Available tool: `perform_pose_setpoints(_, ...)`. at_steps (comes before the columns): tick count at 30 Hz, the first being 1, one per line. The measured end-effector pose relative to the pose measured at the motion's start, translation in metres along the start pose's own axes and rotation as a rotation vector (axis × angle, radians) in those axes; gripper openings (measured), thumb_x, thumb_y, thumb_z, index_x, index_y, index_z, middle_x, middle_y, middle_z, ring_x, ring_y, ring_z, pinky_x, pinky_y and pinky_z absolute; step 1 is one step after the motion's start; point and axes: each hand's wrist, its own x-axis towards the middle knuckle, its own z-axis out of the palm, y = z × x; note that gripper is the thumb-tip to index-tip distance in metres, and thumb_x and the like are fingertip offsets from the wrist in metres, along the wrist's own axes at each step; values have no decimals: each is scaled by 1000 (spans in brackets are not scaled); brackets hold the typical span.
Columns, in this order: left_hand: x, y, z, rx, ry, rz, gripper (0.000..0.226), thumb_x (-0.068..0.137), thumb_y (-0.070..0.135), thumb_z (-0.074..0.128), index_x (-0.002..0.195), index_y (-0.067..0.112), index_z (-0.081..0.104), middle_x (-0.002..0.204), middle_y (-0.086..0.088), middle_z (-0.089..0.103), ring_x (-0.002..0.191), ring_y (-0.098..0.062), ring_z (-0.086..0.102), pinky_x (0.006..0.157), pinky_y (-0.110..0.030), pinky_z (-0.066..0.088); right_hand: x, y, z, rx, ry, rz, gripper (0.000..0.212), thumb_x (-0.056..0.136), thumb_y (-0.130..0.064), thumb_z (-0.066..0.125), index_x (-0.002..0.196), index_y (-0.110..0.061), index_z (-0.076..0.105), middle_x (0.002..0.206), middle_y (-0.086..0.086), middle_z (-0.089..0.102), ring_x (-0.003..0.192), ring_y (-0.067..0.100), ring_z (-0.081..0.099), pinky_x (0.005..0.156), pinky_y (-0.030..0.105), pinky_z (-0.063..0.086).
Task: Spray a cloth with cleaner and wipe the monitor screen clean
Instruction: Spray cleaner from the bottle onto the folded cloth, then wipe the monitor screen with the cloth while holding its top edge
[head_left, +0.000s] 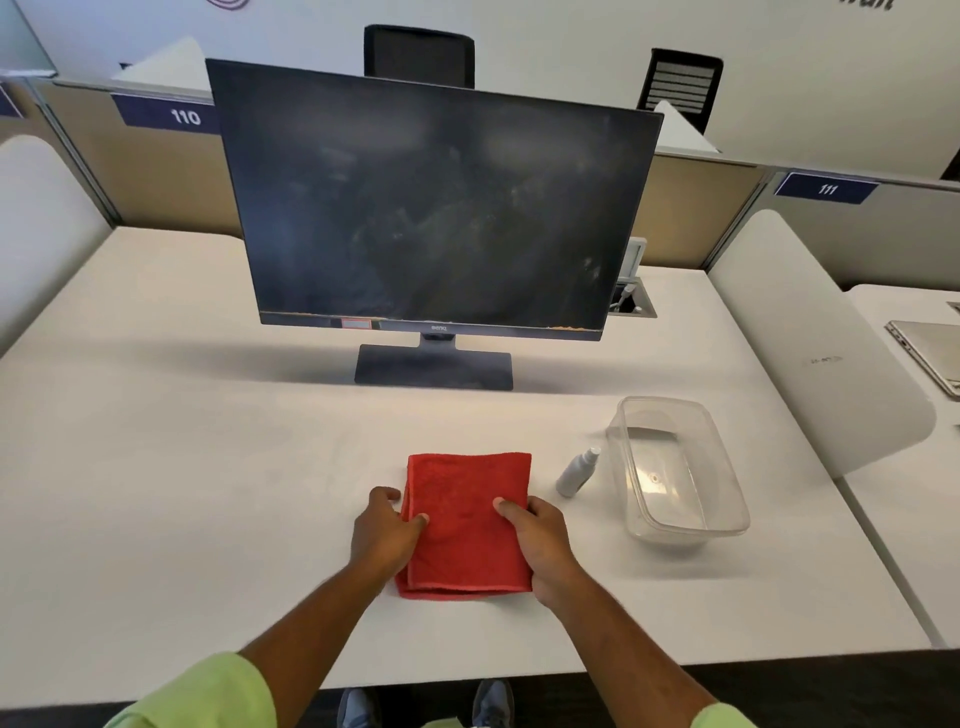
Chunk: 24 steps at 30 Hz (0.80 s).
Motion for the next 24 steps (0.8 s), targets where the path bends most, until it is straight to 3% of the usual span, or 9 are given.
perform_pose_setpoints(4, -10, 17, -7, -88, 155, 94, 60, 88, 38, 72, 138, 17, 46, 136, -10, 54, 119, -29, 58, 101, -46, 50, -23, -30, 7, 208, -141, -37, 30, 101, -29, 70, 127, -17, 67, 117, 6, 79, 110, 27, 75, 101, 51, 59)
perform_pose_setpoints(6, -23, 43, -11, -195, 155, 195, 57, 94, 44, 64, 143, 22, 44, 144, -1, 47, 125, -24, 54, 102, -41, 49, -38, -49, 12, 298, -184, -51, 29, 102, -29, 68, 129, -18, 65, 120, 9, 78, 112, 31, 73, 97, 52, 61)
perform_pose_setpoints(8, -39, 76, -18, -346, -17, 261, 54, 98, 52, 50, 145, 27, 41, 140, 8, 48, 121, -16, 55, 96, -36, 52, -53, -67, 20, 402, -207, -46, 31, 100, -31, 69, 129, -20, 64, 121, 12, 76, 113, 36, 71, 88, 55, 63)
perform_pose_setpoints(11, -57, 114, -33, -525, -294, 325, 54, 96, 60, 43, 142, 32, 43, 131, 8, 59, 111, -16, 63, 87, -35, 59, -72, -92, 32, 553, -216, -5, 37, 93, -35, 74, 126, -20, 63, 122, 15, 73, 112, 41, 69, 78, 55, 62)
perform_pose_setpoints(17, -46, 136, -70, -448, -497, 487, 62, 95, 57, 49, 150, 34, 35, 143, 9, 53, 121, -11, 58, 95, -28, 55, -74, -141, 44, 658, -242, -86, 30, 102, -41, 63, 120, -18, 67, 98, 12, 82, 104, 40, 71, 73, 53, 62)
perform_pose_setpoints(20, -29, 136, -91, -335, -392, 481, 66, 99, 54, 47, 156, 29, 27, 155, 6, 41, 129, -8, 48, 100, -25, 43, -70, -168, 55, 701, -220, -169, 30, 106, -39, 55, 123, -17, 66, 101, 11, 82, 97, 35, 76, 69, 49, 65)
perform_pose_setpoints(24, 6, 148, -129, -229, -116, 519, 59, 103, 43, 49, 155, 21, 32, 157, 2, 40, 140, -15, 41, 105, -26, 33, -59, -205, 66, 803, -170, -323, 29, 108, -37, 51, 125, -19, 67, 110, 6, 81, 116, 29, 71, 92, 54, 59)
